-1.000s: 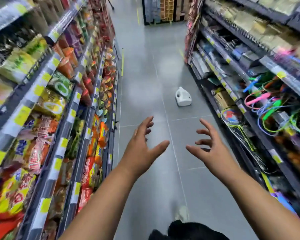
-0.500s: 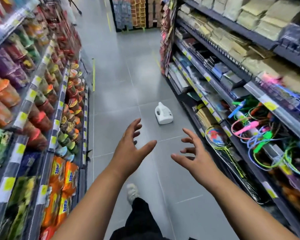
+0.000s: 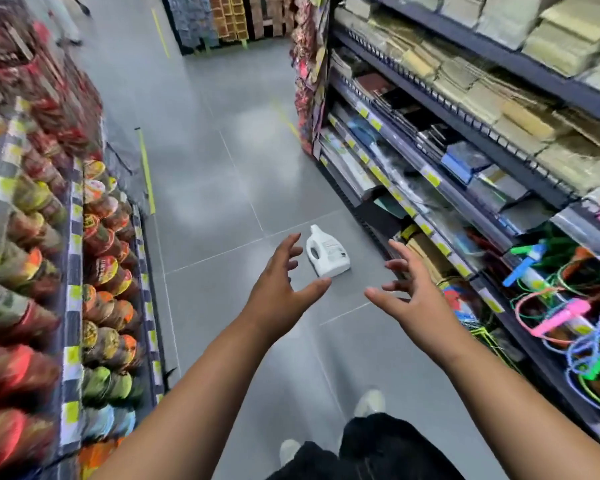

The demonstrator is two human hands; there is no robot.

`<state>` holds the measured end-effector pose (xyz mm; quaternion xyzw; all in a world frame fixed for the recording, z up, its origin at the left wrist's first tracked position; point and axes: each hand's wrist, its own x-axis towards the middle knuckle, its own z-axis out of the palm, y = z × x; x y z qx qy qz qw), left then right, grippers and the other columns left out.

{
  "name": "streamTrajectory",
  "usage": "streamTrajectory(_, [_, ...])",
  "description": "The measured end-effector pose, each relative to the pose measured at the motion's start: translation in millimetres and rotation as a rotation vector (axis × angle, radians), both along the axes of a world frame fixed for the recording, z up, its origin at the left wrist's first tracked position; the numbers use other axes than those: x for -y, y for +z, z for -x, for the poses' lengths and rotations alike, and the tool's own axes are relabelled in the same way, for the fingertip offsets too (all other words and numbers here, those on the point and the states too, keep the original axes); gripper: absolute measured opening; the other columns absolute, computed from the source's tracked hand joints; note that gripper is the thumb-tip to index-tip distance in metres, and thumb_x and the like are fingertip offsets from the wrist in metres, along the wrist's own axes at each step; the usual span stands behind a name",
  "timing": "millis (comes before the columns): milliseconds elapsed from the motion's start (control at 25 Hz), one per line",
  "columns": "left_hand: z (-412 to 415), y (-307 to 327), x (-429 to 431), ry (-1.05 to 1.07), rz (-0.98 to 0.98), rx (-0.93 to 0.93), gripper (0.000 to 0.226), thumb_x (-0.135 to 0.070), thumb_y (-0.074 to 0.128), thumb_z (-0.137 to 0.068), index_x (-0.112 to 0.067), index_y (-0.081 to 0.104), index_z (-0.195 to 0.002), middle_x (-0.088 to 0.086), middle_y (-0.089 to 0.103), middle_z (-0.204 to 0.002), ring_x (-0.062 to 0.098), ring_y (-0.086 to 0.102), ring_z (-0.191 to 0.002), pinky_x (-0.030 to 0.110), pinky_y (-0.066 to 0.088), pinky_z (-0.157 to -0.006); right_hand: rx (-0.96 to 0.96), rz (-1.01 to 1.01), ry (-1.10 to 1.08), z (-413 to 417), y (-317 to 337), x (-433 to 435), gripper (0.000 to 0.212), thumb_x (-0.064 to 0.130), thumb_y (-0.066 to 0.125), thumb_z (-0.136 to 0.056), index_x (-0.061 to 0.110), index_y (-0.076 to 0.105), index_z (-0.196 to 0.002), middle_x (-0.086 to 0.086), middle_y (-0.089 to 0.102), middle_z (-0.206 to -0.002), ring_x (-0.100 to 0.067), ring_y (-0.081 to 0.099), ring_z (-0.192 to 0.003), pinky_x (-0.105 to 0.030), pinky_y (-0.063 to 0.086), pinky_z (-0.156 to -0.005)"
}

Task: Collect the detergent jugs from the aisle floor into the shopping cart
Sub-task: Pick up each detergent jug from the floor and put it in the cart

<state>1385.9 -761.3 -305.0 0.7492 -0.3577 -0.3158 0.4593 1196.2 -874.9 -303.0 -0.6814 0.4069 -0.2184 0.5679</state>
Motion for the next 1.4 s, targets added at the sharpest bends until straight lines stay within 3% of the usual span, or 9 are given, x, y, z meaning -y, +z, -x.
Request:
streamTrajectory(320, [-92,-48,123,0.061,-0.093,-0.057,0.073,-0.045,0.074,-0.078,-0.058,0.026,-0.132,-0.016,0.045,-0.136,0.006,0.047,-0.122,0.038,0.042,-0.106,-0.077,-0.067,0.060,-105,-45,149,0.071,0.032,0.075,-0.080,0.051,0.034,-0.135,0.012,0.046,-0.123,-0.013,0.055,-0.104,-0.027,0.045,-0.079])
streamTrajectory(640, [-167,-91,273,0.129,-0.207,-0.099,0.079,-0.044,0.074,-0.079,-0.045,0.027,-0.142,-0.011,0.044,-0.138,0.007,0.048,-0.119,0.032,0.042,-0.102,-0.195,-0.086,0.205,-212,-80,300,0.069,0.037,0.073,-0.080,0.051,0.033,-0.136,0.009,0.045,-0.126,-0.012,0.054,-0.105,-0.026,0.046,-0.077])
streamTrajectory(760, [-202,-125,314,0.159,-0.252,-0.158,0.076,-0.041,0.073,-0.081,-0.044,0.029,-0.142,-0.010,0.045,-0.136,0.008,0.049,-0.118,0.032,0.043,-0.102,-0.240,-0.116,0.151,-251,-115,342,0.068,0.037,0.071,-0.082,0.050,0.034,-0.136,0.007,0.044,-0.128,-0.015,0.053,-0.105,-0.028,0.046,-0.077])
streamTrajectory(1160, [-300,-333,450,0.142,-0.401,-0.291,0.069,-0.038,0.072,-0.083,-0.038,0.036,-0.142,-0.007,0.050,-0.132,0.009,0.053,-0.113,0.033,0.046,-0.100,-0.494,-0.084,0.053,-338,-320,478,0.068,0.040,0.069,-0.083,0.043,0.034,-0.141,0.008,0.039,-0.123,-0.015,0.051,-0.100,-0.035,0.048,-0.090])
streamTrajectory(1400, [-315,-507,507,0.125,-0.509,-0.233,0.068,-0.036,0.072,-0.084,-0.037,0.036,-0.142,0.000,0.049,-0.132,0.010,0.050,-0.107,0.024,0.042,-0.090,-0.588,-0.149,0.123,-346,-506,522,0.074,0.043,0.069,-0.082,0.041,0.030,-0.144,-0.002,0.035,-0.138,-0.014,0.048,-0.103,-0.031,0.043,-0.091])
